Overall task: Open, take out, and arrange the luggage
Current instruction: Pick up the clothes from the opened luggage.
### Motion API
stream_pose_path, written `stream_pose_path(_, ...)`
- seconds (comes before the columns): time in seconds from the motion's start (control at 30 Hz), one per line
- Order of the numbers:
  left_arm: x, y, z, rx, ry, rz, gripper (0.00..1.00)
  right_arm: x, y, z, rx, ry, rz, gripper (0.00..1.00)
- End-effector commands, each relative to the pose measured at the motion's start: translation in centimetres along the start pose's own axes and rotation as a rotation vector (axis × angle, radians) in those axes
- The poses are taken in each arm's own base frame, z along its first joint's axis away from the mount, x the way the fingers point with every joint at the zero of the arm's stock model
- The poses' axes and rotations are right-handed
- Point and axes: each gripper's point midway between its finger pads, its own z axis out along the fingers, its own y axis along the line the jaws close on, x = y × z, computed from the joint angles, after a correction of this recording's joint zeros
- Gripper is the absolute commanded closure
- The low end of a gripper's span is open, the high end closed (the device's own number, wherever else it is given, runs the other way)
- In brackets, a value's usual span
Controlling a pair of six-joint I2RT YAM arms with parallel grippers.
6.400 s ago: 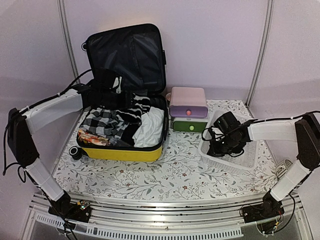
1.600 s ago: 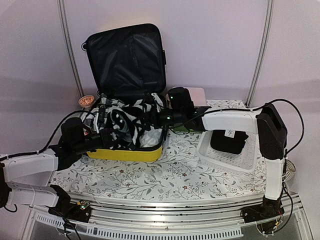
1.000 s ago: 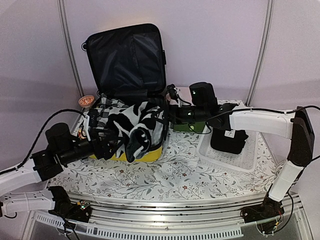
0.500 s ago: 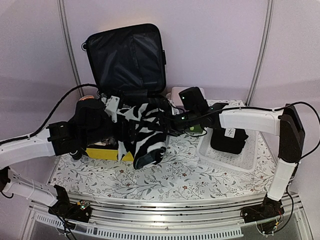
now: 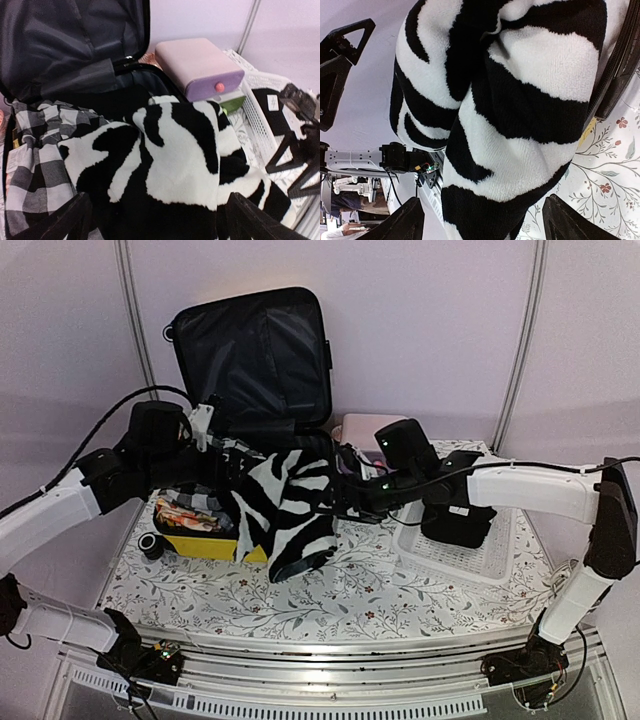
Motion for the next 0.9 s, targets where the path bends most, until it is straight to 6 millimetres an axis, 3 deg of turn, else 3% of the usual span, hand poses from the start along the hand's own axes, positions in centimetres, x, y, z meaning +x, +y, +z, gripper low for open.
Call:
stream_pose_path(0.0, 1.6, -1.2, -0.7, 0.133, 0.083, 0.081, 0.04, 1.8, -0.2, -0.2, 0.028, 0.042, -0.026, 0.17)
stream_pose_path(0.2, 2.5, 1.6, 0.3, 0.224, 0.129, -0.029, 0.07, 4.5, 0.4, 1.6, 0.004, 0.134, -0.026, 0.19)
stream_pose_path(0.33, 2.5, 1.6, 0.6, 0.284, 0.131, -0.017, 0.07, 5.8, 1.2, 2.3, -0.027, 0.172, -0.023, 0.24)
stream_pose_path(0.4, 2.5, 1.6, 1.0, 0.31, 0.134, -0.007, 0.07, 6.1, 1.4, 2.5, -0.038, 0.181, -0.023, 0.32)
stream_pose_path(0.6, 2.7, 1.7, 2.1, 0.354, 0.147, 0.029, 0.05, 5.8, 1.2, 2.7, -0.026, 0.167, -0.027, 0.77)
stream_pose_path(0.7, 3.2, 1.9, 3.0, 0.352, 0.171, 0.036, 0.04, 5.7, 1.1, 2.7, -0.021, 0.164, -0.027, 0.87)
stream_pose_path(0.8, 3.9, 2.5, 3.9, 0.341, 0.215, 0.029, 0.06, 5.6, 1.3, 2.5, -0.023, 0.159, -0.032, 0.89)
stream_pose_path(0.87, 4.3, 2.2, 4.0, 0.371, 0.24, 0.018, 0.12, 5.5, 1.3, 2.5, -0.021, 0.155, -0.035, 0.88)
